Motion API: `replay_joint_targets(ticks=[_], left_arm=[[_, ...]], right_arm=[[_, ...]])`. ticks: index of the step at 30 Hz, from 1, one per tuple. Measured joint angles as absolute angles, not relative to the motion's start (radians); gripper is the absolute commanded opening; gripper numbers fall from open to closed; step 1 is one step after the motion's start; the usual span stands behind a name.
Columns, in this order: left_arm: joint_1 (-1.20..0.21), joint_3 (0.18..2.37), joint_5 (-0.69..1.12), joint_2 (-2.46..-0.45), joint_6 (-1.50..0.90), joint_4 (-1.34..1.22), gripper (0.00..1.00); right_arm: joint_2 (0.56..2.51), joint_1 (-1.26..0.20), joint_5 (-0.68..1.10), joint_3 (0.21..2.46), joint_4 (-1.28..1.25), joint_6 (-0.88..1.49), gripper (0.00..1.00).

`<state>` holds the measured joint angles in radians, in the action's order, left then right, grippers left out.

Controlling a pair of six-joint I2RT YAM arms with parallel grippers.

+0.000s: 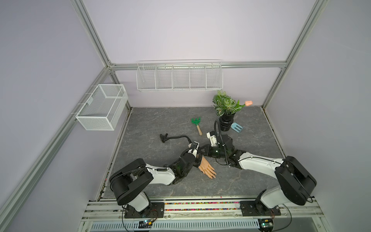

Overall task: Take off the watch
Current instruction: Untie the watch from the hand.

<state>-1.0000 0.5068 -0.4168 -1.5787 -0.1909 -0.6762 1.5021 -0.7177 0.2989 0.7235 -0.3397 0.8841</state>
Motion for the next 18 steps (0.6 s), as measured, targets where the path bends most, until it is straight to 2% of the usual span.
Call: replay_joint_targets(ticks=[4,7,10,12,13,15,16,18], left_arm=[[-1.002,0.505,-0.494,-1.578,-0.212,-0.730,0.48],[-1.005,0.501,-0.501,-1.578,-0.209,-0.772,0.33],[-1.007,0.501,-0.496,-1.578,-0.199,-0.784,0.13],[-1.008,0.503,-0.492,-1.578,-0.199,-0.784,0.07],[-1.009,0.505,-0.487,-1.578,-0.197,-0.781,0.07],[-1.008,0.512,-0.470,-1.578,-0.191,-0.772,0.13],[-1.008,0.514,-0.460,-1.578,-0.186,-0.767,0.20],[-1.008,0.519,-0.446,-1.569,-0.170,-0.731,0.40]], right_arm=[[1.439,-0.733,0.228,0.706,-0.327,0.891,0.11],[1.425,-0.736,0.212,0.692,-0.325,0.897,0.11],[1.428,-0.741,0.209,0.690,-0.318,0.906,0.13],[1.430,-0.747,0.210,0.690,-0.318,0.910,0.15],[1.431,-0.748,0.210,0.690,-0.318,0.912,0.16],[1.431,-0.749,0.208,0.690,-0.314,0.905,0.23],[1.429,-0.749,0.202,0.690,-0.307,0.885,0.32],[1.419,-0.736,0.195,0.693,-0.259,0.842,0.38]])
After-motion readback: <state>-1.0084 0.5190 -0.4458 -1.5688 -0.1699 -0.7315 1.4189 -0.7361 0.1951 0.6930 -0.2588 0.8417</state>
